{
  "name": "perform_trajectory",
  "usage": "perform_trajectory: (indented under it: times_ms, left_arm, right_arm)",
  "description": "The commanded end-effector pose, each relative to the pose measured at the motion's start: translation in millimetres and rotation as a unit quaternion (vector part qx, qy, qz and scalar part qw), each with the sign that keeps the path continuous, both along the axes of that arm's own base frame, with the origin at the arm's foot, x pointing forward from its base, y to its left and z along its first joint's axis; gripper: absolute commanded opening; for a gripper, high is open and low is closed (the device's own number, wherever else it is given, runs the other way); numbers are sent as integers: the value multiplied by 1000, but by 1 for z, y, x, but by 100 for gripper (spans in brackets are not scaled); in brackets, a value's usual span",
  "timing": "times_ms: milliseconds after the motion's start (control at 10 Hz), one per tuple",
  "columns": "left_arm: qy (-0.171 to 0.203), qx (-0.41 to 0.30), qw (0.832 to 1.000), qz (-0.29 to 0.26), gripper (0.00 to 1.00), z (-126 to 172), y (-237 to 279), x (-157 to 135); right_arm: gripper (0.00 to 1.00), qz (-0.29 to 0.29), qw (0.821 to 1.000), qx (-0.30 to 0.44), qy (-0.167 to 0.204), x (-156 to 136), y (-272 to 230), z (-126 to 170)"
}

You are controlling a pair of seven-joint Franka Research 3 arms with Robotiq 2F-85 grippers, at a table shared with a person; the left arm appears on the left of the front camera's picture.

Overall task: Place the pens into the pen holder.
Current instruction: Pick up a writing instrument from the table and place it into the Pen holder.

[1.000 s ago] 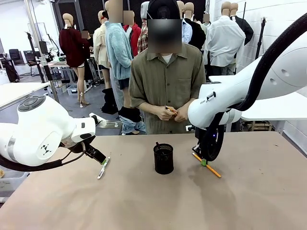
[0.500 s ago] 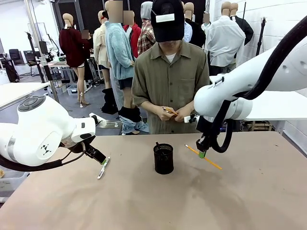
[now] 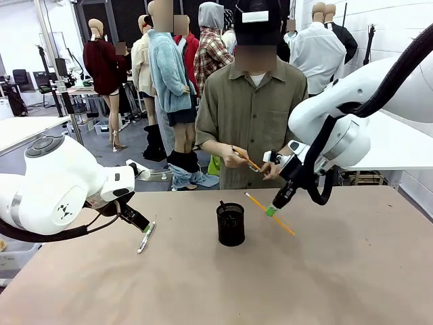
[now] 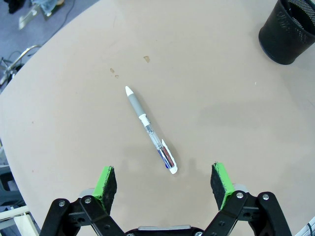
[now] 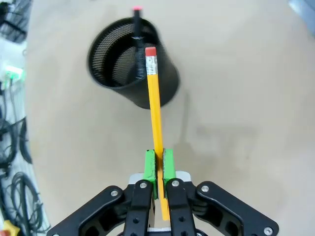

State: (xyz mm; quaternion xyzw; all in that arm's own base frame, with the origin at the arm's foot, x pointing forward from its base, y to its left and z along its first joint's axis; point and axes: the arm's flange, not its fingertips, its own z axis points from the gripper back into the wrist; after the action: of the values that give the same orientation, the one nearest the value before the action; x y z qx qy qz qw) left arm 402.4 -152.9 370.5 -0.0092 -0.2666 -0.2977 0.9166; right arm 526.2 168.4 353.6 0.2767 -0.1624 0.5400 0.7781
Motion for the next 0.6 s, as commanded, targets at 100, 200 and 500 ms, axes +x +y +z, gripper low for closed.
perform_trajectory:
  times_ms: [100, 200, 500]
  left_arm:
    - [0, -2, 1000, 2, 100, 1, 2, 0]
    - [0, -2, 1000, 2, 100, 1, 2, 0]
    - [0, -2, 1000, 2, 100, 1, 2, 0]
  right_arm:
    - [0, 66, 995, 71, 16, -3, -24, -6]
    - [0, 71, 994, 86, 16, -2, -29, -7]
    - [0, 105, 981, 161, 15, -6, -66, -12]
